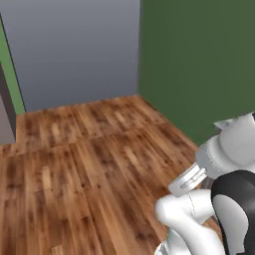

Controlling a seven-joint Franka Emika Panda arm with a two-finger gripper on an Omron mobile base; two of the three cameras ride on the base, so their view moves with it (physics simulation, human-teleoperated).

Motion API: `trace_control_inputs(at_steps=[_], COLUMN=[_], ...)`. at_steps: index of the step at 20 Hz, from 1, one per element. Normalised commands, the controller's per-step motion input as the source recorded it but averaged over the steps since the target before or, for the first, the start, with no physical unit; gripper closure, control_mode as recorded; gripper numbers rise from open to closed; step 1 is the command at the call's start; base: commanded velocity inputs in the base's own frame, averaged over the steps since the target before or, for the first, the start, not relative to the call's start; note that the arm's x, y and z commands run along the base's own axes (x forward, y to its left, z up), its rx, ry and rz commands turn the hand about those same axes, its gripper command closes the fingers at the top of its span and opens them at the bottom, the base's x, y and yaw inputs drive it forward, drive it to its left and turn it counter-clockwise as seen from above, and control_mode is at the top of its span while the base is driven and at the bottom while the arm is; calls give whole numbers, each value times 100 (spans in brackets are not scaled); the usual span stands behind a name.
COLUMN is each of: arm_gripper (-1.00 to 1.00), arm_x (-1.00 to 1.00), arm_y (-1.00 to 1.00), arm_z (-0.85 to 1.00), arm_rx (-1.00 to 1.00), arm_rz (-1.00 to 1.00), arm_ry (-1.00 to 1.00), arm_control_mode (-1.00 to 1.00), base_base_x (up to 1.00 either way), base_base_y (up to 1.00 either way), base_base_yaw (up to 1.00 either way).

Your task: Collect the turmeric, ketchup, and shaker from the cabinet and place them next to the stove.

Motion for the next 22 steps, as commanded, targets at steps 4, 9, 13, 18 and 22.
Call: trace_control_inputs(at_steps=[4, 9, 13, 18, 22], arm_gripper=[-100, -100, -100, -100, -100], arm_x=[0, 0, 0, 0, 0], arm_y=[0, 0, 0, 0, 0], arm_z=[0, 0, 0, 0, 0], arm_rx=[0, 0, 0, 0, 0], arm_rz=[0, 0, 0, 0, 0], arm_ry=[0, 0, 0, 0, 0], arm_control_mode=[100, 100, 100, 100, 100], base_base_x=[63, 71, 76, 78, 98], base_base_y=[12, 9, 12, 3, 4], base_base_yaw=[53, 51, 47, 40, 31])
